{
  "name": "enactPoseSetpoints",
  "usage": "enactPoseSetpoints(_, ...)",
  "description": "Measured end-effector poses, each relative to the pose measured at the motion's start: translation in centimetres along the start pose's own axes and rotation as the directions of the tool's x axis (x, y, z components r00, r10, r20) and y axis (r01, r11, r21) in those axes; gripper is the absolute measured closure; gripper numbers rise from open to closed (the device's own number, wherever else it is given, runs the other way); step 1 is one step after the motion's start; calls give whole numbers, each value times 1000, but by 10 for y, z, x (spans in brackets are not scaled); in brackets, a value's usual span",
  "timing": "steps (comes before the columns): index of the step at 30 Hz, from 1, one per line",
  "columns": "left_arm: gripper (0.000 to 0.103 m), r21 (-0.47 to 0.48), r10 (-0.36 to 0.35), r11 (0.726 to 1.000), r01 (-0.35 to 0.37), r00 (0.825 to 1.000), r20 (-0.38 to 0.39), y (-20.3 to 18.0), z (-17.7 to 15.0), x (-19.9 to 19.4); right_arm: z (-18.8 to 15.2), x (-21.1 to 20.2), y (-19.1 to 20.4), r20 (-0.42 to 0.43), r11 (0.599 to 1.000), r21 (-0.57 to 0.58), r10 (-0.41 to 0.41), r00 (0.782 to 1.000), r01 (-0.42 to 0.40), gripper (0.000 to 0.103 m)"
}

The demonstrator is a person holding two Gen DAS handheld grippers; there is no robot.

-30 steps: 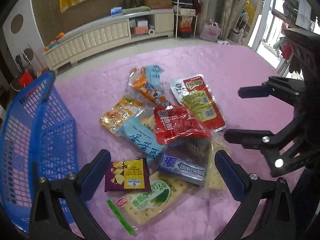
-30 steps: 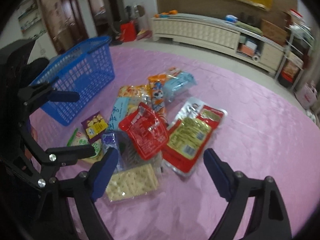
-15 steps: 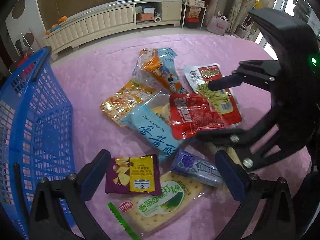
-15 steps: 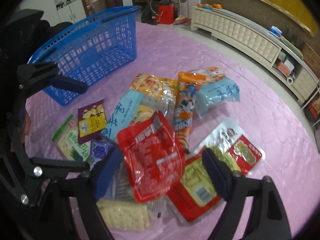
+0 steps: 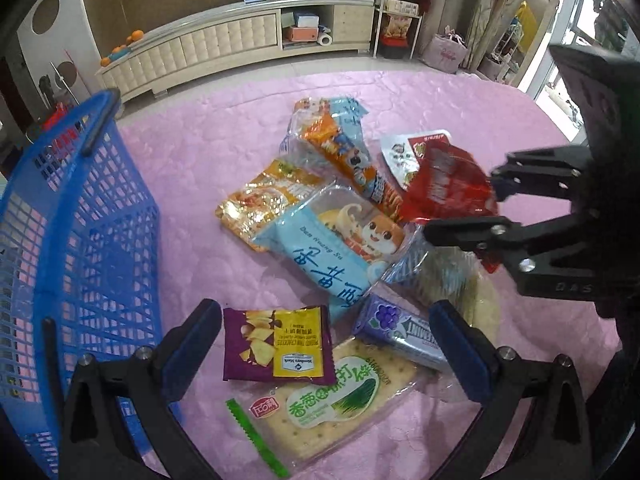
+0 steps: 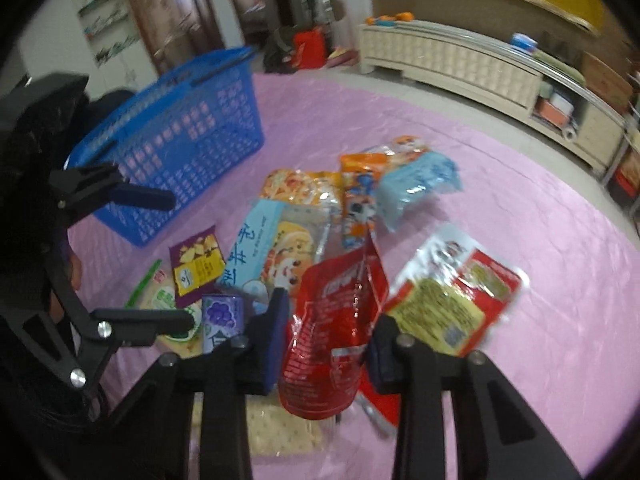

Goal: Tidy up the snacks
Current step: 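Reach into the snack pile and grasp the red snack packet with the right tool, then grasp the red-and-yellow spicy snack pouch with the left tool while the right tool lifts the red packet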

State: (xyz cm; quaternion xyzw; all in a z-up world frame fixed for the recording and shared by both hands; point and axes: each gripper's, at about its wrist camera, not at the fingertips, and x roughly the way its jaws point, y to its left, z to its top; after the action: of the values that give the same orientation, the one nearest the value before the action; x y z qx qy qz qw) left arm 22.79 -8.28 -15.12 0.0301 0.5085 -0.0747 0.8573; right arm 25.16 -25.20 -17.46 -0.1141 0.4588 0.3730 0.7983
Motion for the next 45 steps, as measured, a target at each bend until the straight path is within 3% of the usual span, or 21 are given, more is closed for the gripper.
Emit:
enactPoseSetpoints(6,0,38,36,999,-37,999,32,-16,18,-15,-17,-24,-17,90,979,205,-29,995,10,76)
enactPoseSetpoints(8,0,54,49,997,-51,998,44,-22,25,-18,-20,-28,-24,112,961,273,-62,992,29,90)
enactPoseSetpoints(15,0,94,39,995,-44,998,49,-45,51,-17,-26,-45,-42,153,930,362,-125,980,62,91)
enactPoseSetpoints(19,0,98,2,995,-3,1000,13,-67,72,-3,-34,-59,-61,168,896,431,-194,966,105,91)
enactPoseSetpoints(26,0,79,-31,996,37,997,-73,-95,99,35,-44,-78,-86,189,843,530,-224,956,93,91)
enactPoseSetpoints(31,0,50,-75,995,83,987,-145,-104,113,62,-55,-78,-98,164,808,580,-234,958,98,91)
enactPoseSetpoints(36,0,44,-40,998,50,980,-196,-104,122,92,-58,-84,-104,169,799,596,-226,959,84,91)
enactPoseSetpoints(42,0,2,-78,997,81,959,-272,-99,122,120,-54,-87,-109,173,796,602,-215,961,70,91)
enactPoseSetpoints(45,0,-14,-131,991,133,948,-289,-101,118,125,-57,-84,-113,152,790,609,-209,966,75,91)
